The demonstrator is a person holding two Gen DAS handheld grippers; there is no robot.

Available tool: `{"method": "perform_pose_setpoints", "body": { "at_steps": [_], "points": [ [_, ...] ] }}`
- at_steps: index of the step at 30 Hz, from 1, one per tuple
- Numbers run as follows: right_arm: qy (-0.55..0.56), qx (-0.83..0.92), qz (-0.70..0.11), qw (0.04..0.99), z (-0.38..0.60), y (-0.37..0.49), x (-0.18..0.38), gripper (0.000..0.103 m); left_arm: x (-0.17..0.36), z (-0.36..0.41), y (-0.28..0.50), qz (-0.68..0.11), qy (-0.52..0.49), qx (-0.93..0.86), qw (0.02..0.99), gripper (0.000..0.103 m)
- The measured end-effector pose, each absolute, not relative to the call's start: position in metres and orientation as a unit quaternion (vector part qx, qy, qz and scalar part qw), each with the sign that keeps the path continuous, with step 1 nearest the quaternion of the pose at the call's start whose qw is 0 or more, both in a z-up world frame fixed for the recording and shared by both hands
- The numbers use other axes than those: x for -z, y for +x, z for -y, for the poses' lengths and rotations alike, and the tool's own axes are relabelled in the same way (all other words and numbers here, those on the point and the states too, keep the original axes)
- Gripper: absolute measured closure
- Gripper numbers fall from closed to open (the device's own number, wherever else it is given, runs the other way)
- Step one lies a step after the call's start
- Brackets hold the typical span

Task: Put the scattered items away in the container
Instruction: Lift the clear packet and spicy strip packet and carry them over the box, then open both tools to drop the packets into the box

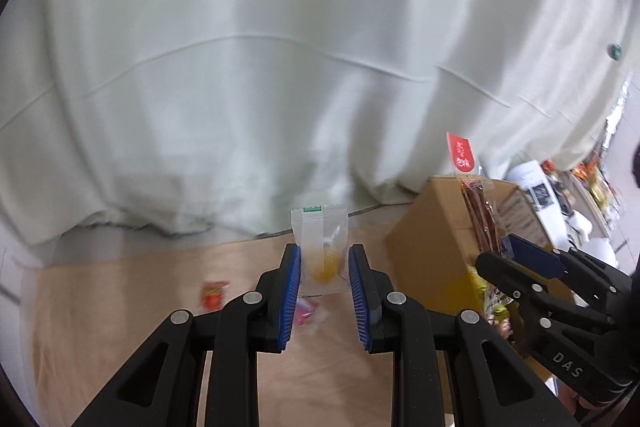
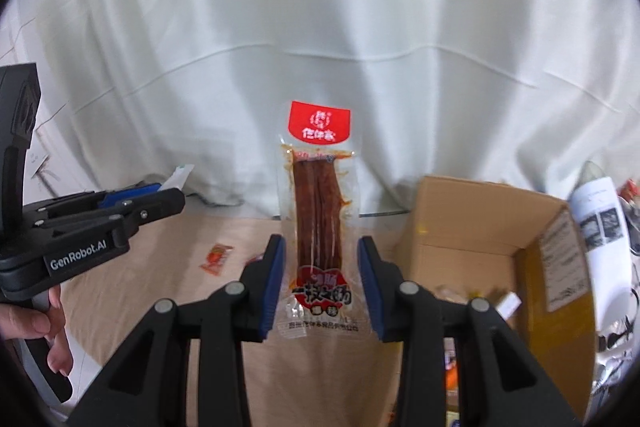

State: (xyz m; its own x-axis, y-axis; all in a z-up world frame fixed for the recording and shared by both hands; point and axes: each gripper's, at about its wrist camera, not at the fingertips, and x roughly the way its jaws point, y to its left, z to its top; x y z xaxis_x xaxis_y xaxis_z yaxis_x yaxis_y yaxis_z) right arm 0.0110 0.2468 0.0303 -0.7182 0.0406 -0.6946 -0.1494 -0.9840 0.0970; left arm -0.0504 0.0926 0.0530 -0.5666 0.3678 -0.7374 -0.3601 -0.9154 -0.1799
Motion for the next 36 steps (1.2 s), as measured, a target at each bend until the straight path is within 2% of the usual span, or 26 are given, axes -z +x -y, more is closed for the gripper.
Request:
{"method": "perform_pose_setpoints", "body": {
  "at_steps": [15,36],
  "points": [
    [-0.364,-0.911,-0.109,0.161,-0.337,0.067,-0.037,0.061,-0.064,-0.218,-0.048,-0.04,-0.411,-0.857,0.309,0.077],
    [-0.397,-0.876,-0.166,0.219,-0.392,0.119,0.009,0.061,-0.021,-0.327,-0.027,-0.096,-0.447,-0.809,0.37,0.077]
  ]
}}
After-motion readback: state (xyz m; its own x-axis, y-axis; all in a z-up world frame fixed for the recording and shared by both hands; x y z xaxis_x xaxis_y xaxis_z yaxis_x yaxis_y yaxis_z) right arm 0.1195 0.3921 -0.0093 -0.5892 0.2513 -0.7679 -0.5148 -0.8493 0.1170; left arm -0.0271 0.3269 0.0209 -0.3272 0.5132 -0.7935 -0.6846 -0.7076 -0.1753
